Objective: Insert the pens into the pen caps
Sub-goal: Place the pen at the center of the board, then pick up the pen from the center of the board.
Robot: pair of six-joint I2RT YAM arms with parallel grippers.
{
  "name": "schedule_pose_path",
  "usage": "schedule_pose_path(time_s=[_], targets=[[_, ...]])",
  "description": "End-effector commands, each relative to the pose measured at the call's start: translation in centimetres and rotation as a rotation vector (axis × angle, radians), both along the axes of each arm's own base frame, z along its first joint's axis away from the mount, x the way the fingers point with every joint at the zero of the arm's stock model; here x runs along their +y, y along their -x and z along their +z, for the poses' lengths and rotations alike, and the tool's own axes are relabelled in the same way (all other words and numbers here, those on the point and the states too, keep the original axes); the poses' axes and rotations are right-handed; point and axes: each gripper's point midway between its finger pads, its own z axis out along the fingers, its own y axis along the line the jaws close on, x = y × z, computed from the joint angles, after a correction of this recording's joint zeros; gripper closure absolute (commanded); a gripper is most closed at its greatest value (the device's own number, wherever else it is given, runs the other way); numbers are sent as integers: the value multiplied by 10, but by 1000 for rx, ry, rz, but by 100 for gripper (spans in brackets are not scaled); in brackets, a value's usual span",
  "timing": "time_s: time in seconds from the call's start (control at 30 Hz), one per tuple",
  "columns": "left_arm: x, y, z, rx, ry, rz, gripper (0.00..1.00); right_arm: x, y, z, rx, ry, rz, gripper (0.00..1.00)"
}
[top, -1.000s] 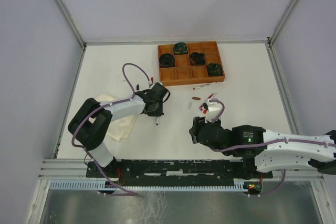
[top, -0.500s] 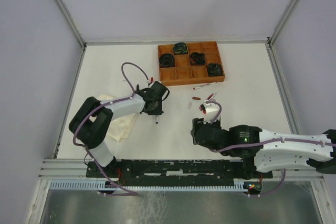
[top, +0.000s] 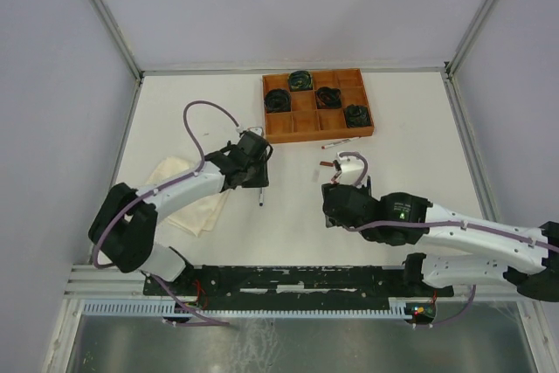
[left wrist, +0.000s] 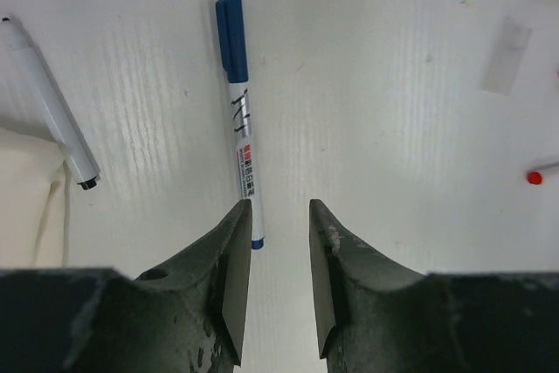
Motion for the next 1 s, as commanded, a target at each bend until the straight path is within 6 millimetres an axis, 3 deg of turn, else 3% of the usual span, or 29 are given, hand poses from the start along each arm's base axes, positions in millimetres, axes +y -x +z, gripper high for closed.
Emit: schedule_pose_path(time_s=[0.0, 0.33, 0.7, 0.97], targets=[[-7, -3, 49, -107, 76, -83, 61, -2, -17, 8, 13, -5, 6, 30], [27, 28, 97, -242, 78, -136, 60, 5, -78, -4, 39, -53, -164, 30], [50, 58, 136, -376, 112, -207, 58, 3, -169, -53, 66, -80, -536, 30], [53, 59, 137, -409, 124, -200, 58, -5, -228, -79, 65, -146, -685, 30]])
